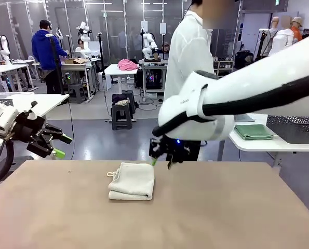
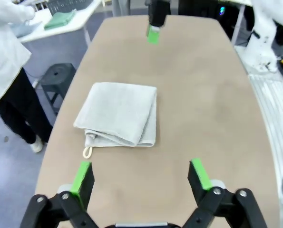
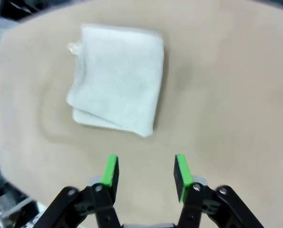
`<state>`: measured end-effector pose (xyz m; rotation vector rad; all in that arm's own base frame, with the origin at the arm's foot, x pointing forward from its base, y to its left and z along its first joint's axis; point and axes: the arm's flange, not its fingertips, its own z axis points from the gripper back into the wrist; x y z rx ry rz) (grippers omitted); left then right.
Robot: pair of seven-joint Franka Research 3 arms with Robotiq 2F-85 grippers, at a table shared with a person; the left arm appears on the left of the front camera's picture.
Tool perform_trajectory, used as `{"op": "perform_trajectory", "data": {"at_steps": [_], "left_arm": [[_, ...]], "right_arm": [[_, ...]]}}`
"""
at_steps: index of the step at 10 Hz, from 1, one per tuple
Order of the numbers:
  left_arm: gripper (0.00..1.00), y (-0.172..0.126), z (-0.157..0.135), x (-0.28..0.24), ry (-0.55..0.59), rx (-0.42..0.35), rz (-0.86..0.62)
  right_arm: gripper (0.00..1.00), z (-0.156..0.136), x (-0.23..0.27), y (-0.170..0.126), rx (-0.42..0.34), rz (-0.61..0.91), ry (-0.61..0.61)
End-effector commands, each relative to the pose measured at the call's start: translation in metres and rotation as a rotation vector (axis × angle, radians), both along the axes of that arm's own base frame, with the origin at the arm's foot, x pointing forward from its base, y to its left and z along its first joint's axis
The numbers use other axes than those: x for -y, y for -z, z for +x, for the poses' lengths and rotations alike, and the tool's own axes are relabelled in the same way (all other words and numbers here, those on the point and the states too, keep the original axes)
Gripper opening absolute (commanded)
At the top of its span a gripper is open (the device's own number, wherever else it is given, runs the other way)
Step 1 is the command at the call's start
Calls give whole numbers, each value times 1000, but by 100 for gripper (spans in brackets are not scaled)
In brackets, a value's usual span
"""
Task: Fold the towels and place them in the basket.
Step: When a person lays out a Towel with hook on the table, fold it in half twice.
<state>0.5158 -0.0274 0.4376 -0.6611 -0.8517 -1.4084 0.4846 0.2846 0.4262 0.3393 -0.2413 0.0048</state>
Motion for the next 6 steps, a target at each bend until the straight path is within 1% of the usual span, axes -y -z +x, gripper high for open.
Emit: {"op": "perform_trajectory", "data": {"at_steps": [1, 2, 6], "left_arm": [[100, -1, -1, 0, 2, 2, 0], [100, -1, -1, 0, 2, 2, 0], [100, -1, -1, 0, 2, 2, 0]], "right_arm": [[59, -10, 3, 7, 13, 15, -20], [59, 0, 0, 0, 0, 0, 0], [59, 0, 0, 0, 0, 0, 0]]}}
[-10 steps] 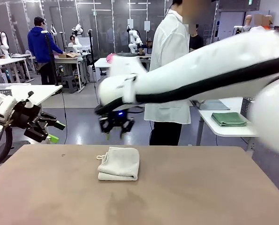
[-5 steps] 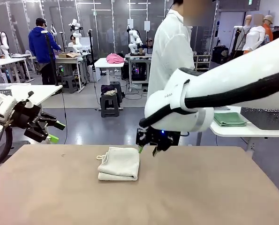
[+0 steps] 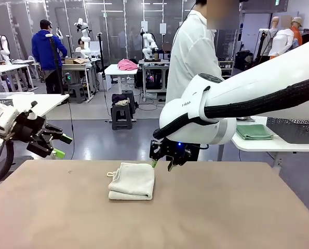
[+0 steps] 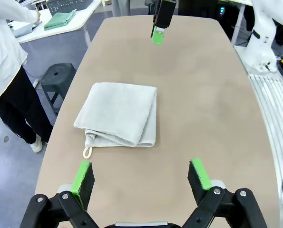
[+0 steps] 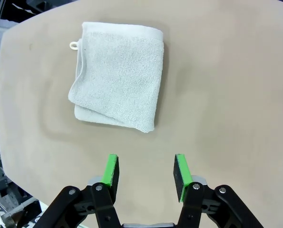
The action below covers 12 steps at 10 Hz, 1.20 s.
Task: Fold the towels and place them in the basket.
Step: When a person lays out a Towel with hook on the table, fold it in half twice, then place the folded Towel with hook on the right side of the table.
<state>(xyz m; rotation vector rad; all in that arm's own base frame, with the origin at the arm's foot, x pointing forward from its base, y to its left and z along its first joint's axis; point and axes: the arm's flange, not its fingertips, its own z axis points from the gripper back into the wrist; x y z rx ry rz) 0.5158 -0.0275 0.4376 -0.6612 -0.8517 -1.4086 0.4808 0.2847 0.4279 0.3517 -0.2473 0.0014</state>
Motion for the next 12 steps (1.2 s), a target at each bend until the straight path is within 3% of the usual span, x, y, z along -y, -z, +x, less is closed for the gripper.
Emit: {"op": "perform_trajectory", "data": {"at_steps": [1, 7, 12], "left_arm": [[100, -1, -1, 0, 1, 2, 0], [100, -1, -1, 0, 1, 2, 0], [100, -1, -1, 0, 1, 2, 0]], "right_arm": [[59, 4, 0, 2, -5, -13, -3], [59, 0, 0, 1, -4, -1, 0], [59, 33, -3, 49, -39, 15, 35]]}}
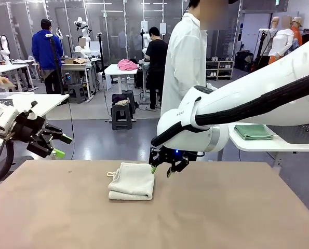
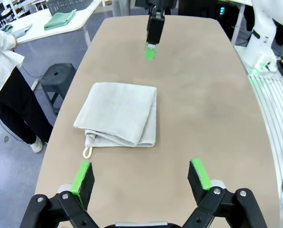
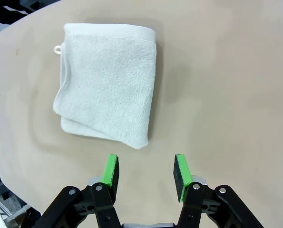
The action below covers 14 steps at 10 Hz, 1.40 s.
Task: Fold the towels and place them in the basket.
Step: Place the folded Towel with hook on the right side of the table.
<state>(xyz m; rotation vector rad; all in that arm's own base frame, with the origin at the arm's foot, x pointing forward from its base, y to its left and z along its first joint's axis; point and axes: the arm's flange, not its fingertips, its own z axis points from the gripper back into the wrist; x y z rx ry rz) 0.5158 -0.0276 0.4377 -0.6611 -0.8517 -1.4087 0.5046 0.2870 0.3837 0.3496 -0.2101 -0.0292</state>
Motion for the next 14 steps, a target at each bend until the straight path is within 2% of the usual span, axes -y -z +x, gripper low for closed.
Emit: {"op": "perform_trajectory", "data": {"at_steps": [1, 8, 14], "left_arm": [[100, -1, -1, 0, 1, 2, 0], [100, -1, -1, 0, 1, 2, 0], [100, -1, -1, 0, 1, 2, 0]], "right_arm": [[59, 14, 0, 17, 1, 31, 10], [59, 56, -9, 61, -40, 87, 84], [59, 77, -15, 82, -59, 117, 74]]}}
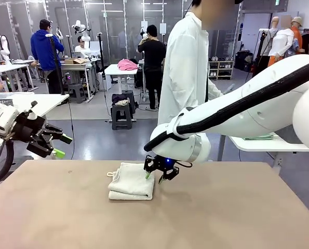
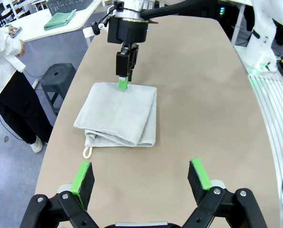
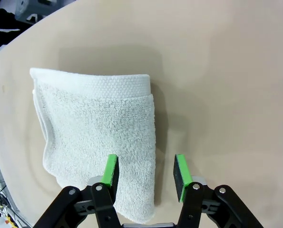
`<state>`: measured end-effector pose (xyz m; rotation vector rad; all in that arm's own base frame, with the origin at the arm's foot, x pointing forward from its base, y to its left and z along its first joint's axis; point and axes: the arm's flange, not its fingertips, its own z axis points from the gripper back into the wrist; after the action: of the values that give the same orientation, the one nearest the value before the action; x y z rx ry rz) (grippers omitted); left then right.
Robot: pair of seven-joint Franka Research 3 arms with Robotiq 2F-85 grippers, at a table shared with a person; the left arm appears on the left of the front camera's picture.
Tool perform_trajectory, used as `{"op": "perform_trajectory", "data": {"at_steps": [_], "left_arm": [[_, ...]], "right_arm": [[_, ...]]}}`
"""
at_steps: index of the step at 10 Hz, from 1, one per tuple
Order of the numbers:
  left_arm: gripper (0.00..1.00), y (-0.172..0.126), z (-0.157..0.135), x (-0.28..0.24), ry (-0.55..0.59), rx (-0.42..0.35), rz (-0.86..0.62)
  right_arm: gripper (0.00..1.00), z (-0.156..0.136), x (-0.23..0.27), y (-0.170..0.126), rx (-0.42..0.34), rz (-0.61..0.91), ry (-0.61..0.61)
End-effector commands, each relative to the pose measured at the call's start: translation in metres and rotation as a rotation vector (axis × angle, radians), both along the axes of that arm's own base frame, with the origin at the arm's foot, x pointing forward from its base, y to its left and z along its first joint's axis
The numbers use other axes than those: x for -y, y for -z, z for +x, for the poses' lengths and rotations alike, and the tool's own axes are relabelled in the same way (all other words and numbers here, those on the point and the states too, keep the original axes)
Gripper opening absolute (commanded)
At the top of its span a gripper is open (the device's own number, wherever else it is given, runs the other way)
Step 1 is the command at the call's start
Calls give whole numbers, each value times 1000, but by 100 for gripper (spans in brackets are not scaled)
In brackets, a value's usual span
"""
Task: Fold the towels and place them in the basket.
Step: Place the folded Towel with hook on the right side of the table.
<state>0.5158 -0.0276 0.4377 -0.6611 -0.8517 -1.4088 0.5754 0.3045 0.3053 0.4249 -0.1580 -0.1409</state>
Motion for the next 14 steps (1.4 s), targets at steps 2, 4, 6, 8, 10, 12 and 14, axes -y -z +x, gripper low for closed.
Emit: {"op": "perform_trajectory", "data": {"at_steps": [2, 4, 6, 8, 10, 12, 14], "left_arm": [[100, -1, -1, 0, 1, 2, 0], [100, -1, -1, 0, 1, 2, 0], [100, -1, -1, 0, 1, 2, 0], [100, -1, -1, 0, 1, 2, 0], [100, -1, -1, 0, 1, 2, 0], [100, -1, -1, 0, 1, 2, 0], [100, -1, -1, 0, 1, 2, 0]], "right_arm": [[59, 7, 3, 9, 15, 50, -31], [40, 6, 3, 14, 9, 59, -86], [20, 6, 3, 15, 5, 66, -85], [0, 5, 4, 17, -13, 57, -93], [0, 3, 4, 18, -16, 47, -99], [0, 2, 3, 16, -19, 36, -105], [0, 3, -2, 16, -16, 25, -75]]}}
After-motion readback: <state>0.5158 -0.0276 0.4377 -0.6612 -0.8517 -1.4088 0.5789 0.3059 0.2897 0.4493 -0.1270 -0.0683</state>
